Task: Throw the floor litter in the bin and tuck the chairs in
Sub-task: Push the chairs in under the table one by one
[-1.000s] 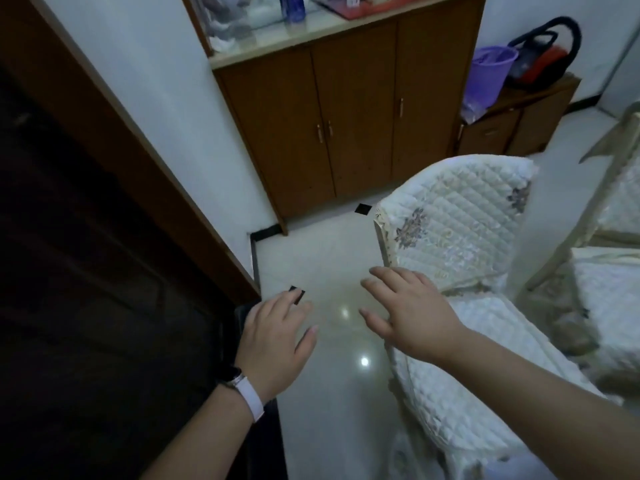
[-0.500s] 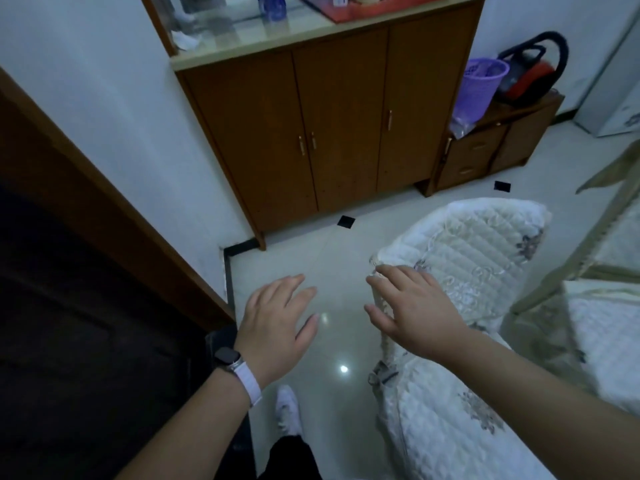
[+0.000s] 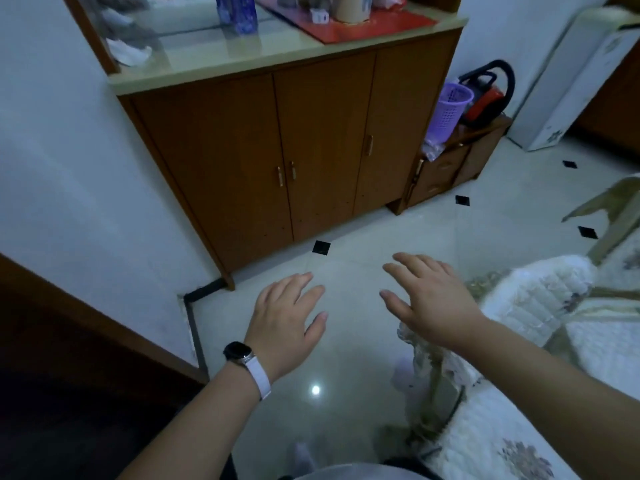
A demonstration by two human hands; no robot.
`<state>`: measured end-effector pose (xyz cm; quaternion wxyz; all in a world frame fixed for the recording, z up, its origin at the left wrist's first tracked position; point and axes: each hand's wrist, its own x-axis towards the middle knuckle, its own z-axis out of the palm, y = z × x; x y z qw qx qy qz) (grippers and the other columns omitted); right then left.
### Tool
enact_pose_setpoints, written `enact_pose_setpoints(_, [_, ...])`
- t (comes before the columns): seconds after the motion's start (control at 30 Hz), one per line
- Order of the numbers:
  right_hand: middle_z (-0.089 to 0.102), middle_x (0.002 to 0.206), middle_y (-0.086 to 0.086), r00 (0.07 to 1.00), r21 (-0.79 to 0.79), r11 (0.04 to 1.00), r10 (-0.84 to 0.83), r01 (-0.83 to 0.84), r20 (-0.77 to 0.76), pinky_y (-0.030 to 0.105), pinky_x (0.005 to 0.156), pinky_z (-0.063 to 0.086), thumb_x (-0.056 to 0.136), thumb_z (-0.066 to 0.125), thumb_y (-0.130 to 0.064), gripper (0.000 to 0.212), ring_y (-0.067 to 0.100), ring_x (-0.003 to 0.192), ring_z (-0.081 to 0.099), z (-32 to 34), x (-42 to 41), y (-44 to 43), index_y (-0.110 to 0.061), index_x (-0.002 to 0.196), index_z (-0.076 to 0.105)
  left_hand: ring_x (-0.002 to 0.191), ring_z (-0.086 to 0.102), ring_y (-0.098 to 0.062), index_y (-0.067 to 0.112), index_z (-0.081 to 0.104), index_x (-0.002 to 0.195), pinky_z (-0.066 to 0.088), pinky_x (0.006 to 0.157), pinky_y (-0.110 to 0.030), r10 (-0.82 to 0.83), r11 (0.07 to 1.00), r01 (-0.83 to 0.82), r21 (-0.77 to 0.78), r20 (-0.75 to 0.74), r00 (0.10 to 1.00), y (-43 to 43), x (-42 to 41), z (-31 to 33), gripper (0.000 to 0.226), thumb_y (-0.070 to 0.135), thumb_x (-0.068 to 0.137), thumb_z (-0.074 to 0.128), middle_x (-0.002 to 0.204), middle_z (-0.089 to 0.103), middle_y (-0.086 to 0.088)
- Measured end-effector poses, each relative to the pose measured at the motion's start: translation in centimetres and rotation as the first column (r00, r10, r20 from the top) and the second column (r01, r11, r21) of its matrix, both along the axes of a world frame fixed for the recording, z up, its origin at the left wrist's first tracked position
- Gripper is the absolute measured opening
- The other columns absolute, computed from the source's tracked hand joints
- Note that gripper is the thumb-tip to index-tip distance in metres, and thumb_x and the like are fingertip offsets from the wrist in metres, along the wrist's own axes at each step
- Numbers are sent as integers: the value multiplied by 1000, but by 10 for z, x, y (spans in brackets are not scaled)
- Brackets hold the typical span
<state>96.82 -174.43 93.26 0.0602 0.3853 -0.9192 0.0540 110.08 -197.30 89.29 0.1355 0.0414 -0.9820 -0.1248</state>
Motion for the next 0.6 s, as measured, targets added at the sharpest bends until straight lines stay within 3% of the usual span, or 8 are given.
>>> enact_pose_setpoints(0.23, [60,128,4,988,-12,988,-152,152,25,39,91,45,90,40,-54,50,28,112,58,-16,-39,-21,-20,119,63,116,55,-25,19,66,120,43,96,-42,-119,993,119,11,5,993,-42,-93,3,44,43,89,47,129,61,-5])
enact_pose_setpoints(0.6, [62,127,7,937,-104,934,-331,342,109,41,91,47,91,42,-53,50,29,111,60,-54,-188,-29,-18,119,64,121,52,-24,20,66,121,26,102,-34,-294,953,300,-47,108,950,-64,-283,3,43,43,89,47,132,59,-3])
